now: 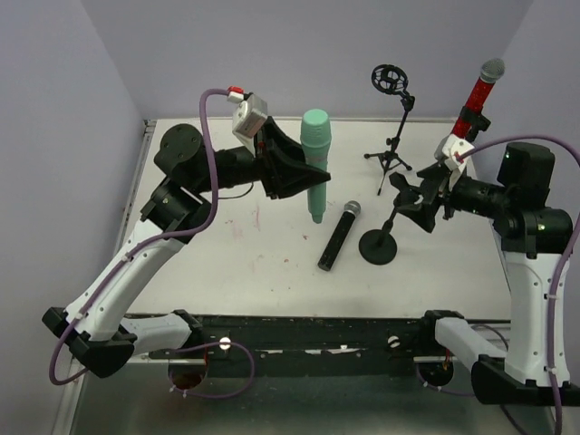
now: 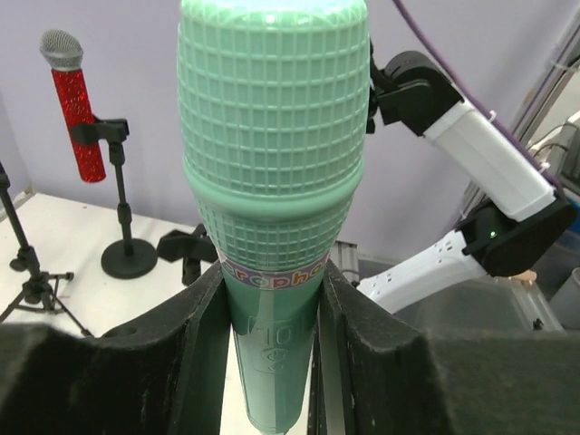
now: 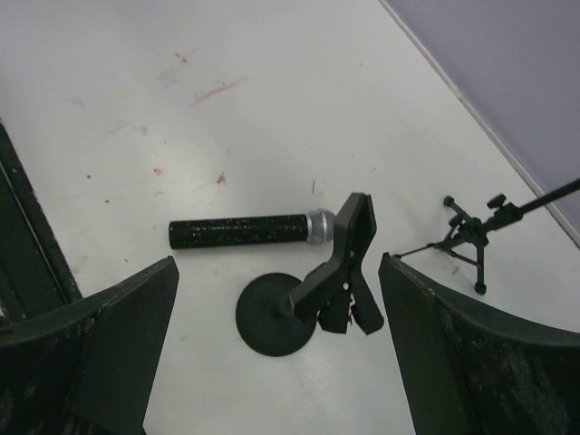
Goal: Attach the microphones to the stand
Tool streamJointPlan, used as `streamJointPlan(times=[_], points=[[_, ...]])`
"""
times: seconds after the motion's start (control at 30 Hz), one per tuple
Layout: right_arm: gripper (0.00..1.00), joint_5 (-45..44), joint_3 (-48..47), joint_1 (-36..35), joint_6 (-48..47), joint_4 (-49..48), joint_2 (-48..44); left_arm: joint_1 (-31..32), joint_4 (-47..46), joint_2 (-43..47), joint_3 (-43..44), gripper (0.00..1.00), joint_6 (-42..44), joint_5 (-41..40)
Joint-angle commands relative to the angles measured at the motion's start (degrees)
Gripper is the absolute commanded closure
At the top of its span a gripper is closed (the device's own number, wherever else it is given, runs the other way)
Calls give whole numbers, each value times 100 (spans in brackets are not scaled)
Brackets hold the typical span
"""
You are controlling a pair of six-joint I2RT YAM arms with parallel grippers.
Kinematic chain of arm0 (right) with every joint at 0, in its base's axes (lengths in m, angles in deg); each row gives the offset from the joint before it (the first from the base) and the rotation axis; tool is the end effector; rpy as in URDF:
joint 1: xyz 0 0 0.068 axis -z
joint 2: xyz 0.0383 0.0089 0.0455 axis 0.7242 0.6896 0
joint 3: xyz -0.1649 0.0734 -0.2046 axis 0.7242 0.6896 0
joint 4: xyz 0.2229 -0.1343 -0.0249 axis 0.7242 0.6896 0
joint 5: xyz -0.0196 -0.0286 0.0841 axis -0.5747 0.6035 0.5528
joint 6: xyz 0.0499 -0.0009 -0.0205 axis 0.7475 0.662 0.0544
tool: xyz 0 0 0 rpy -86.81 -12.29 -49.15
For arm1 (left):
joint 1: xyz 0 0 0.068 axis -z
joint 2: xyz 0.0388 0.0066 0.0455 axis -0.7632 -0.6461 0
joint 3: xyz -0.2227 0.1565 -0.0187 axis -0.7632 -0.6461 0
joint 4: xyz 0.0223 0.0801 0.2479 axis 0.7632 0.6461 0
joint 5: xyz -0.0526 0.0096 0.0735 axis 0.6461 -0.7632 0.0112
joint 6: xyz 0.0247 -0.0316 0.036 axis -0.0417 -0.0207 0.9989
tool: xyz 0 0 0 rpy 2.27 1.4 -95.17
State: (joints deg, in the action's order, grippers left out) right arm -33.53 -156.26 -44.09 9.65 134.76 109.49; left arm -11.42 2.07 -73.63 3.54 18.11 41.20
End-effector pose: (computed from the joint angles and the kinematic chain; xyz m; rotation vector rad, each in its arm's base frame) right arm 0.1553 0.0221 0.4548 -1.0353 1.6265 0.5257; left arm 0.1726 -0.1680 0.5209 0.8486 1.2277 -1.4213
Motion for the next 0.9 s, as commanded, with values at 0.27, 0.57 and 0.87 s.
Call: streamJointPlan(times=[0.27,0.57,0.87], points=[[1,-500,1140,814,-55,-264,-411,-27,904,1102,-1317,100,1337,-46],[5,43,2976,1237,-1108,-677,-807,-27,508,1471,-1932,100,1505,59],[12,1529,4104,1255,-2904,-1598,-237,-36,218,1542,-2231,100,1329,156]])
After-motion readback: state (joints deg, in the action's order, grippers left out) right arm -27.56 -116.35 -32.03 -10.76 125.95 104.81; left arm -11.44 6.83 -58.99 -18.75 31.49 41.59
